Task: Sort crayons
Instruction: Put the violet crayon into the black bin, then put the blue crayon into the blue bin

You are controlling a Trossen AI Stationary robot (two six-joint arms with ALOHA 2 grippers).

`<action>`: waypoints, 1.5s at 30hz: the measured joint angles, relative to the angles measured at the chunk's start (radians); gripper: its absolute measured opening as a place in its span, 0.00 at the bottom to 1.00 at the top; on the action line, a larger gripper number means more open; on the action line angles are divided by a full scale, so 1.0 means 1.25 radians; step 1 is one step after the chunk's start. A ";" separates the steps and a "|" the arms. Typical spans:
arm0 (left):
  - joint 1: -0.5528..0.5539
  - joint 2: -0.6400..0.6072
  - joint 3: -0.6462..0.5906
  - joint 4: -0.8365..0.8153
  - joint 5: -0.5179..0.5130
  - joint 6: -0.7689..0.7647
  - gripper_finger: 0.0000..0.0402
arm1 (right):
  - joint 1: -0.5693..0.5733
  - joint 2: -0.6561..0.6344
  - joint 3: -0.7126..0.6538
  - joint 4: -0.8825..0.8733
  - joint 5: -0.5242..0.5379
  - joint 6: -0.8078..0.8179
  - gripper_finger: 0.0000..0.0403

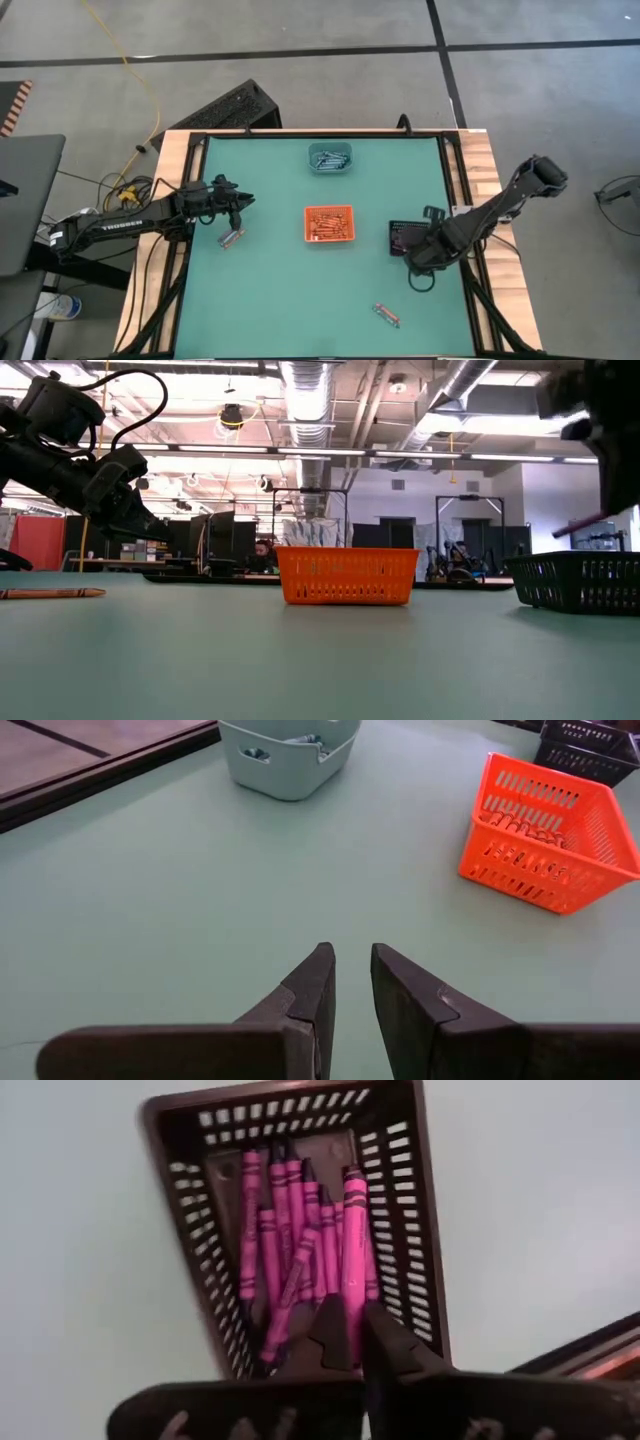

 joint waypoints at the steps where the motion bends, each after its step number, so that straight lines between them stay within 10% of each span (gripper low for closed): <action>1: 0.000 0.000 0.000 0.000 0.000 0.000 0.14 | -0.006 -0.003 -0.014 0.003 0.000 0.000 0.01; 26: 0.000 0.000 0.000 0.000 0.000 0.000 0.14 | -0.030 0.026 0.052 0.075 -0.061 0.083 0.18; 34: 0.000 0.000 0.000 0.000 0.000 0.000 0.14 | 0.063 0.049 0.084 0.607 0.267 -0.221 0.18; 45: 0.000 0.000 0.000 0.001 -0.006 -0.005 0.14 | 0.075 0.303 0.083 1.160 0.276 -0.659 0.18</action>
